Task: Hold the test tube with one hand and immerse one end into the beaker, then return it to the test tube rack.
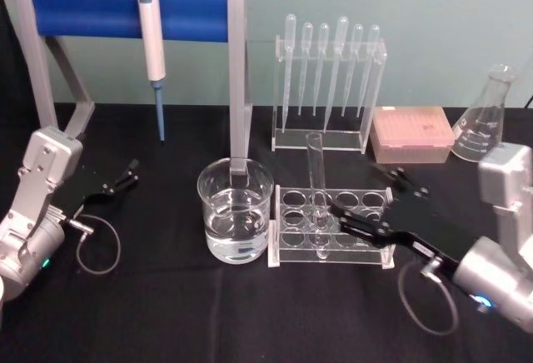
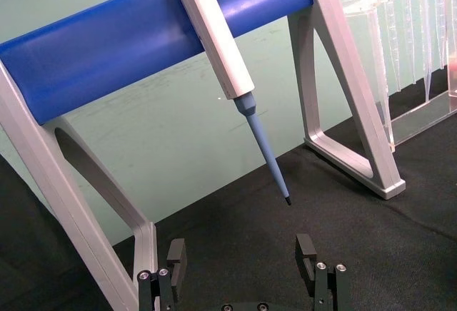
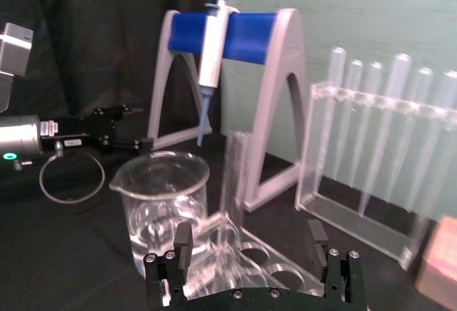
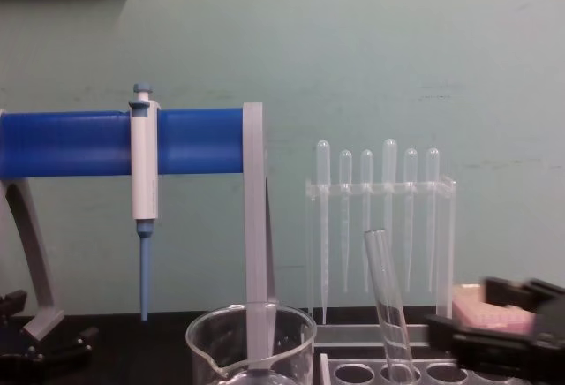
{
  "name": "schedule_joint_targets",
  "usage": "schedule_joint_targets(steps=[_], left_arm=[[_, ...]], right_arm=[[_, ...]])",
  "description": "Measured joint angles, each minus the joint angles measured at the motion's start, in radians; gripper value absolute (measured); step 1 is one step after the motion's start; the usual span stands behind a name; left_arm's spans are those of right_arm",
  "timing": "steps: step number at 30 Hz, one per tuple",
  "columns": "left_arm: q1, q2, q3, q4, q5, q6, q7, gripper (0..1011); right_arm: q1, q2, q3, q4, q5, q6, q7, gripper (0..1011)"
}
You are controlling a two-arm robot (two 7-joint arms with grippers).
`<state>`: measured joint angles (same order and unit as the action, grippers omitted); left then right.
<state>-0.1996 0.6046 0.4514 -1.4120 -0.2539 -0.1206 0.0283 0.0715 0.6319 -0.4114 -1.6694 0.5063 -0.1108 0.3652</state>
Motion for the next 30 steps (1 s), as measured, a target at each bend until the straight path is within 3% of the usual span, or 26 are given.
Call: schedule_joint_targets(steps=[3,8,11,17,25,30], left_arm=[[0.0,0.0,0.0,0.0,0.0,0.0,0.0,1000],[0.0,0.0,0.0,0.0,0.0,0.0,0.0,1000],[0.0,0.0,0.0,0.0,0.0,0.0,0.0,1000],[0.0,0.0,0.0,0.0,0.0,0.0,0.0,1000],[0.0,0.0,0.0,0.0,0.0,0.0,0.0,1000],[0.0,0.0,0.0,0.0,0.0,0.0,0.0,1000]], right_arm=[[0.048,-0.049,-0.027,0.053,-0.034,-0.018,0.014,1002],[0.092,-0.097,-0.054,0.104,-0.078,-0.031,0.028,1002],[0.115,-0.124,-0.061,0.127,-0.1,-0.022,0.028,1003],[0.126,-0.149,-0.052,0.14,-0.102,0.002,0.03,985],[0.124,-0.168,-0.032,0.116,-0.086,0.061,0.044,812],[0.118,-0.176,-0.022,0.107,-0.082,0.085,0.052,640]])
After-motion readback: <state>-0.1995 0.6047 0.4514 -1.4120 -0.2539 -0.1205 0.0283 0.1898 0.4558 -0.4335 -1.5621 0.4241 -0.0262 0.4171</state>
